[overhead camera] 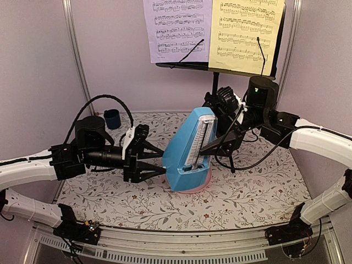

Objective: Set up the instrument practice props

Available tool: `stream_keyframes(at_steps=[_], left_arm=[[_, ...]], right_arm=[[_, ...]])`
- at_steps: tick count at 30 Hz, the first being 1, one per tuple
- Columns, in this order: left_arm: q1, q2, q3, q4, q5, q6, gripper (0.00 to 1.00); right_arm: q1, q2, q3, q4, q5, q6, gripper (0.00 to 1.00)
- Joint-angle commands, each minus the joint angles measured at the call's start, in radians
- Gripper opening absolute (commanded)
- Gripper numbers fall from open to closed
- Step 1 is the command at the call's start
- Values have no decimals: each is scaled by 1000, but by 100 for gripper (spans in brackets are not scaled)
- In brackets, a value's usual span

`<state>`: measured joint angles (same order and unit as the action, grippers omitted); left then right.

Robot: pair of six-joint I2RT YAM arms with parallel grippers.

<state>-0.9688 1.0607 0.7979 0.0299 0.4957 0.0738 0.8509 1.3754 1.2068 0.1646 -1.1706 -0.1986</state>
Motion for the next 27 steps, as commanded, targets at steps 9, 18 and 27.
stream_keyframes(at_steps=[9,18,27], left_arm=[[-10,-11,6,-1,-20,-19,71],[139,-180,-53,57,-314,-180,99],[282,-211,2,-105,-643,-384,99]], right_arm=[[5,-47,14,75,27,7,31],[12,67,20,98,295,77,32],[97,337,146,183,610,129,32]])
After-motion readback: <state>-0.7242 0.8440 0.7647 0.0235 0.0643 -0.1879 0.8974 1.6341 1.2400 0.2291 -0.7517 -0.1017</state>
